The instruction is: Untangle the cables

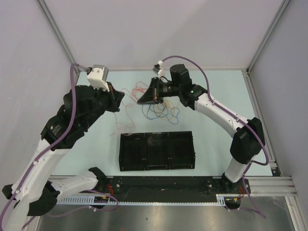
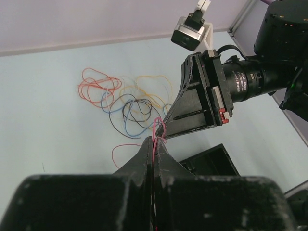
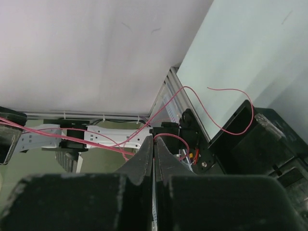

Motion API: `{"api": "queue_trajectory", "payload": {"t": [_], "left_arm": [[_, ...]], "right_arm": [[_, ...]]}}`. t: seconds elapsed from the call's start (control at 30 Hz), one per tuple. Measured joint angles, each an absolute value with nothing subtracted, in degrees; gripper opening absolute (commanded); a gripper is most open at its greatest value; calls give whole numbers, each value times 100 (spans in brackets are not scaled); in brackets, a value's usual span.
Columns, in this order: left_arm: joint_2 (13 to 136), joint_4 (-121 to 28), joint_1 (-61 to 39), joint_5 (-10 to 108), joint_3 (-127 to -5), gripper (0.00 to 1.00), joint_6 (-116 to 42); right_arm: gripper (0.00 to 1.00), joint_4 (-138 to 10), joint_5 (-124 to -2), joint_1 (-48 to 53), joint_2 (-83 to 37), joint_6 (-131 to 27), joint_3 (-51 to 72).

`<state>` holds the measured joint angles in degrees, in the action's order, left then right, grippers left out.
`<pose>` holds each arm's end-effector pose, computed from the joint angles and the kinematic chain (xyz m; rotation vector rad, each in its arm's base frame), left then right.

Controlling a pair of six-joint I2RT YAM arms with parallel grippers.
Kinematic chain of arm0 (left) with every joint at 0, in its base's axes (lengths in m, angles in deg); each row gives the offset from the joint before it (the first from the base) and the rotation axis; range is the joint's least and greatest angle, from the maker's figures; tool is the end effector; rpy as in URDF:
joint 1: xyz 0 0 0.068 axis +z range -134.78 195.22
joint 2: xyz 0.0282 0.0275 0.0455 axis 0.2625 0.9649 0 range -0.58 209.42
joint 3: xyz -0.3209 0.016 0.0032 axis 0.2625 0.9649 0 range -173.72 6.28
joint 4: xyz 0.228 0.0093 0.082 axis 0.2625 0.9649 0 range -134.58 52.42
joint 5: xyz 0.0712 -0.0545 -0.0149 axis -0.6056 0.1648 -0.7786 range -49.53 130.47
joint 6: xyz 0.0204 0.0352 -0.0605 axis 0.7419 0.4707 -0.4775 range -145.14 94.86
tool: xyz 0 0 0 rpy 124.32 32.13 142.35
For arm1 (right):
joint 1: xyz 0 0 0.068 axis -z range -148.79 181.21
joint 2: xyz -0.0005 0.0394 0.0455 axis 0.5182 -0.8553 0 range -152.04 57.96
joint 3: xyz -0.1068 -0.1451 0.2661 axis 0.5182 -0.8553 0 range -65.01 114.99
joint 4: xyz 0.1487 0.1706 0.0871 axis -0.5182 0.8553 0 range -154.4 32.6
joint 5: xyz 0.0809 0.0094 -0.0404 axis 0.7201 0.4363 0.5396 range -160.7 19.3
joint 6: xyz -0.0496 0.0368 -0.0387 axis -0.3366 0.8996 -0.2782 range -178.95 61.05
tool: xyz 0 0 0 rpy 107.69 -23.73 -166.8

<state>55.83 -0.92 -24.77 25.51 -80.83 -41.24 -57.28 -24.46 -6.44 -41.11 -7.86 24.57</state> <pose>0.1158 -0.0767 0.5115 0.1888 1.8035 -0.4662 0.2993 0.2864 0.4125 -0.4165 2.1556 1.7289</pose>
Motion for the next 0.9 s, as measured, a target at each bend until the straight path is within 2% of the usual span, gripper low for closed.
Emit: {"api": "queue_trajectory", "payload": {"t": [0.43,0.9], "left_arm": [[4728,-85,-2479,3174,-7080,0,-5090],[3880,-732,-2479,3307,-5355,0,-5761]], "right_arm": [[0,-4815,-2938,-1199,-3805,-1323,2052],[0,-4380,-3417,-1761,-3868,-1599,1548]]}}
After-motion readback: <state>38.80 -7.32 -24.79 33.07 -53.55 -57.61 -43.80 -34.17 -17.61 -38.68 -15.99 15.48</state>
